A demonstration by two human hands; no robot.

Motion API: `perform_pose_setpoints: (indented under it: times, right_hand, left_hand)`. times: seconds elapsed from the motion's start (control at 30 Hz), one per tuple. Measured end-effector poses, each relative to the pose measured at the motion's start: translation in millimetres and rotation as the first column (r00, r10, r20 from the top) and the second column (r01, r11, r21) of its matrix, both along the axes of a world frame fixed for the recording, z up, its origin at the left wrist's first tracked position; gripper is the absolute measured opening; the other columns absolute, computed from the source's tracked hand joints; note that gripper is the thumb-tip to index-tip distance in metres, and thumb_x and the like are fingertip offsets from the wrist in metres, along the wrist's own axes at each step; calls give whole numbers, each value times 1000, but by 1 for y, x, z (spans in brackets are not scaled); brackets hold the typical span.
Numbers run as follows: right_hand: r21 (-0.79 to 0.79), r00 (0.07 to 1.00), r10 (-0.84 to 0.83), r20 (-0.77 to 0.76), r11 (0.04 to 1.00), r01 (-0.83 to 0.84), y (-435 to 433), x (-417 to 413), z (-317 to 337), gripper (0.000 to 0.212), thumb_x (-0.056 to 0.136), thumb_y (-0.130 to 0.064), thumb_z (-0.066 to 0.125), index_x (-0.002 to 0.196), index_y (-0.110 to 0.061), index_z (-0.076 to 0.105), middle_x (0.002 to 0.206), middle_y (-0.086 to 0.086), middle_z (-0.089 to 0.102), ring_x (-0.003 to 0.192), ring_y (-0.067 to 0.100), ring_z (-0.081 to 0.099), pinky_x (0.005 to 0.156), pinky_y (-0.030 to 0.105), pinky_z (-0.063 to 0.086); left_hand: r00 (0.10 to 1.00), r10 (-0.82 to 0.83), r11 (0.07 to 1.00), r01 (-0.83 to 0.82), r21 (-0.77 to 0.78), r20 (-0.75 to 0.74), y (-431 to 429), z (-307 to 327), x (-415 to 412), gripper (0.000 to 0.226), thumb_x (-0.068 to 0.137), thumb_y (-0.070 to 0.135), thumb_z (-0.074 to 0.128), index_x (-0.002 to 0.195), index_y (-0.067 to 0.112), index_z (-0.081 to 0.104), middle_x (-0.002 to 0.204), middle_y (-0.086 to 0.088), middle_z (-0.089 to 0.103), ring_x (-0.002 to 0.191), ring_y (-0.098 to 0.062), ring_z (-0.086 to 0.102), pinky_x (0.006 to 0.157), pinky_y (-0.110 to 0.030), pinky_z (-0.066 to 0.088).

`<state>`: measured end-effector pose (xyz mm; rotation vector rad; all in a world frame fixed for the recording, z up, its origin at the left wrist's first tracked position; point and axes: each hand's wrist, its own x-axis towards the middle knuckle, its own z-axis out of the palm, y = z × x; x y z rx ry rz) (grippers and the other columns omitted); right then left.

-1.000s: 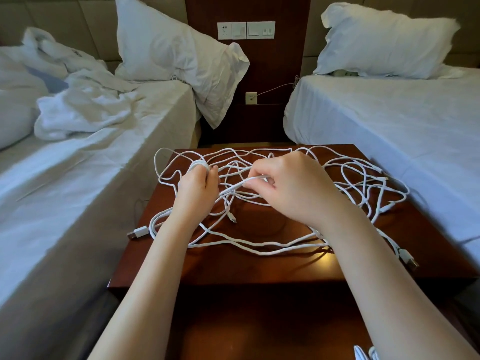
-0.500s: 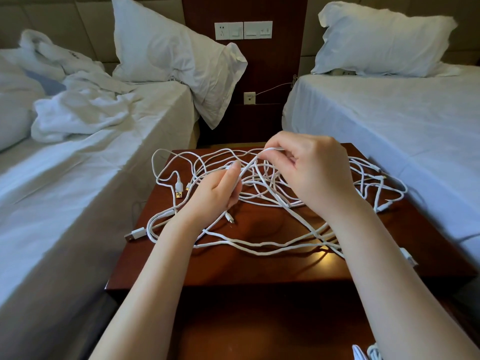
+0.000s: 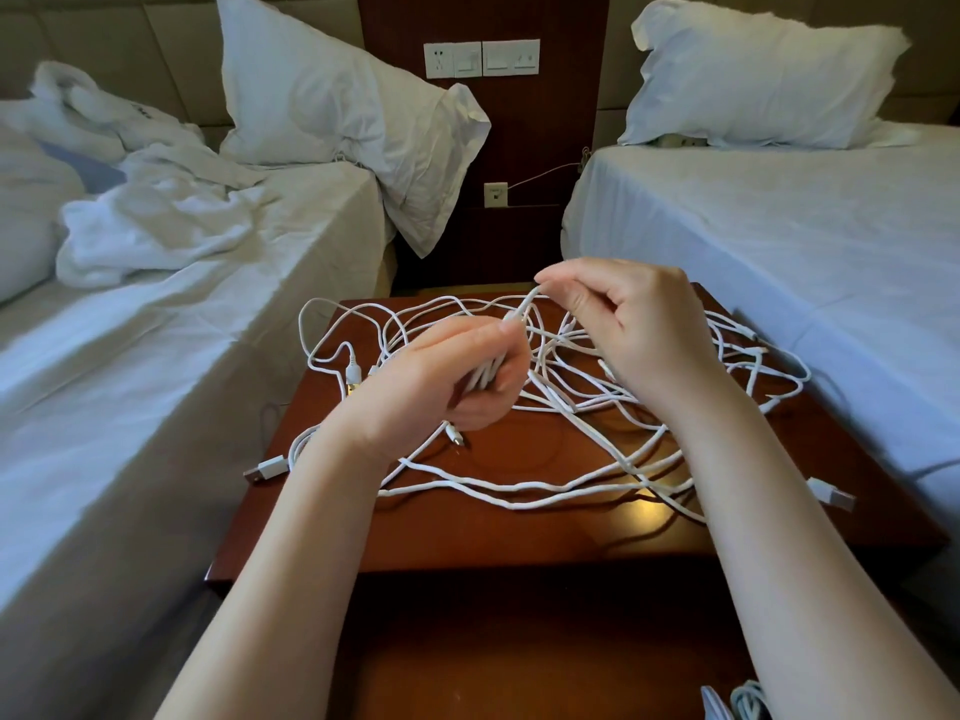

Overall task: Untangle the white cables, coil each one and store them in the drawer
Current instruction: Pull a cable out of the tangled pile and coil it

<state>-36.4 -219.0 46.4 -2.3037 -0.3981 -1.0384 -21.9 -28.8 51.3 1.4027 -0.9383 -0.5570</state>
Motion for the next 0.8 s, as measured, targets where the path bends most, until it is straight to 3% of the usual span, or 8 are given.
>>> perform_pose_setpoints:
  times: [0.2,0.3,0.37,0.43,0.47,0.53,0.67,0.8]
  right_hand:
    - [4,974,76,-216,997,-77,14,-3,0,39,96,-53,42,107,-30,73,83,-8,72,77,8,64,67,37,51]
    - [-61,969,90,-232,992,-107,22,-4,-2,44,93,-53,38,104,-29,73,65,-20,59,67,-1,54,58,19,39]
    - [-120,950,38,-311,990,-79,28,-5,-1,36,95,-44,41,107,-28,72,56,-20,45,62,3,45,53,15,29]
    - [-172,891,3,-454,981,-91,32,-7,2,28,100,-31,43,108,-26,69,59,-18,39,69,10,39,56,25,29]
    - [-184,867,9,-498,976,-116,34,-9,2,25,101,-29,42,101,-26,67,59,-17,37,68,14,39,60,29,29]
    - [-217,852,15,-524,965,-151,37,-11,2,25,102,-32,42,88,-27,62,59,-16,36,58,8,38,62,29,28]
    - [-348,845,-41,-534,921,-175,47,-11,2,34,103,-41,39,127,-26,58,76,-9,51,73,10,41,66,29,30]
    - [-364,853,-32,-521,912,-188,50,-14,-1,32,103,-38,40,126,-23,57,63,-10,42,66,12,41,56,28,34]
  left_hand:
    - [987,-142,971,124,-205,-78,3,7,-1,33,88,40,56,67,16,47,48,7,36,41,-5,26,41,-16,27]
    - [984,-145,955,112,-275,-101,3,6,3,32,91,38,50,68,16,47,49,8,35,40,-3,25,40,-16,26]
    - [990,-72,951,30,-309,-125,0,6,3,32,94,29,39,66,16,46,48,7,34,39,-3,25,40,-16,26]
    - [982,24,933,-90,-349,-189,-2,7,2,37,93,27,30,62,16,47,45,6,33,37,-4,25,39,-16,25]
    - [975,66,917,-143,-371,-212,-3,8,1,39,93,28,29,60,17,48,45,6,32,37,-4,24,39,-17,25]
    - [959,155,881,-243,-407,-237,-5,9,1,41,92,30,30,59,18,49,44,6,33,37,-5,25,39,-17,26]
    - [908,342,801,-416,-431,-241,-8,7,2,36,96,30,31,68,13,46,47,6,37,39,-7,30,43,-20,28]
    - [816,503,678,-577,-455,-286,-13,6,4,40,105,22,27,72,10,46,49,4,39,42,-9,33,45,-21,31]
